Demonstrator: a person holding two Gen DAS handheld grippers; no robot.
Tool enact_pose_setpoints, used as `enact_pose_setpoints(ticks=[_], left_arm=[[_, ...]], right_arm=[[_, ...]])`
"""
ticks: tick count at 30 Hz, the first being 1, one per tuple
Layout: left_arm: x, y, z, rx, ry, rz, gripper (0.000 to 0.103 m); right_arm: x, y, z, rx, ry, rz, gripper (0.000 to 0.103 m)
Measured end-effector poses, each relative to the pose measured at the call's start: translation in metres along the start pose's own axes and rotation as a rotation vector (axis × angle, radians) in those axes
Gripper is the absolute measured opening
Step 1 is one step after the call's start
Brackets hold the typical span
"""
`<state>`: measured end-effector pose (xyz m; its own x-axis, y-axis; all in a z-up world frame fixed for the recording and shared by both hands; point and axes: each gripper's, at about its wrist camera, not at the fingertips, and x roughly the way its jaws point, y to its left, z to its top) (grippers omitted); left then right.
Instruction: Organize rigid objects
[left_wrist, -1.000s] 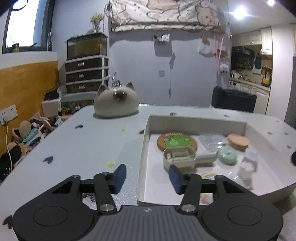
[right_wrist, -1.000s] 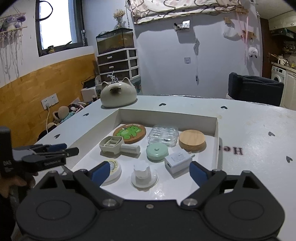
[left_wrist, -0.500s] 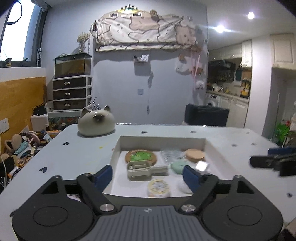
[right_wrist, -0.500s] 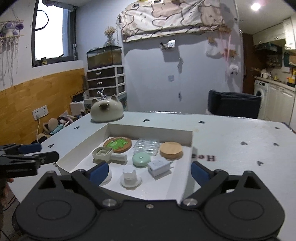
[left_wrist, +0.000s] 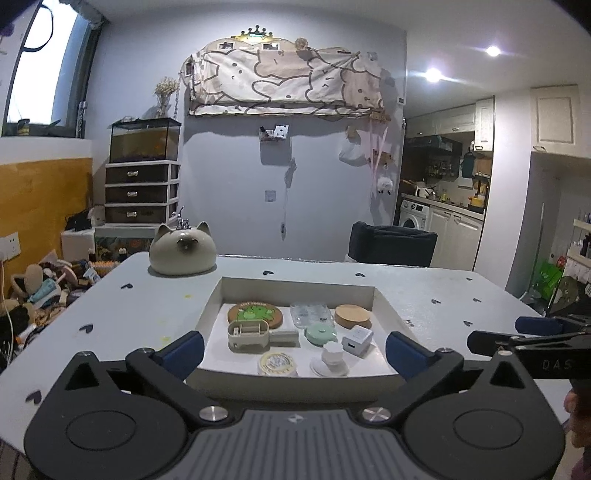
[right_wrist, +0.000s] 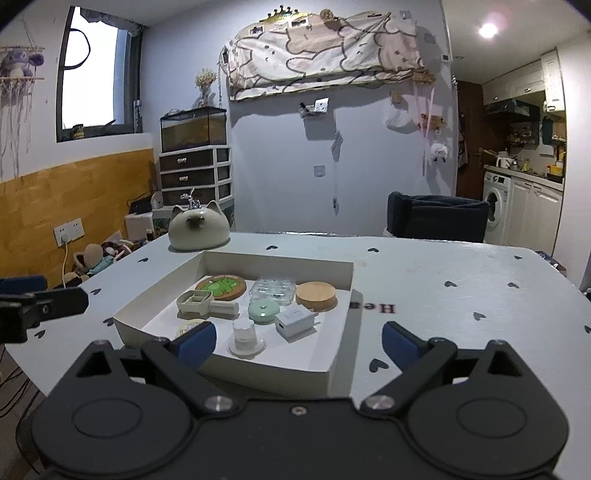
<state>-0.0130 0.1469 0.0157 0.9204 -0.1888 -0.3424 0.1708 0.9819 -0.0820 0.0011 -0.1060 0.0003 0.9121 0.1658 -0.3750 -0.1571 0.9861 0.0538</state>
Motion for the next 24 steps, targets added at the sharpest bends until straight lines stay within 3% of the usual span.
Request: enact_pose_setpoints(ticks=[10, 24], left_arm=[[-0.007, -0.008, -0.002, 0.003, 0.021, 0.088, 0.103], [-0.001, -0.016, -0.009, 0.016, 0.06, 0.105, 0.103]], right_arm=[[-0.019, -0.005, -0.003, 0.018, -0.02, -0.014, 0.1], [-0.023, -0.009, -0.013, 0.047, 0.015, -0.017, 0.101]])
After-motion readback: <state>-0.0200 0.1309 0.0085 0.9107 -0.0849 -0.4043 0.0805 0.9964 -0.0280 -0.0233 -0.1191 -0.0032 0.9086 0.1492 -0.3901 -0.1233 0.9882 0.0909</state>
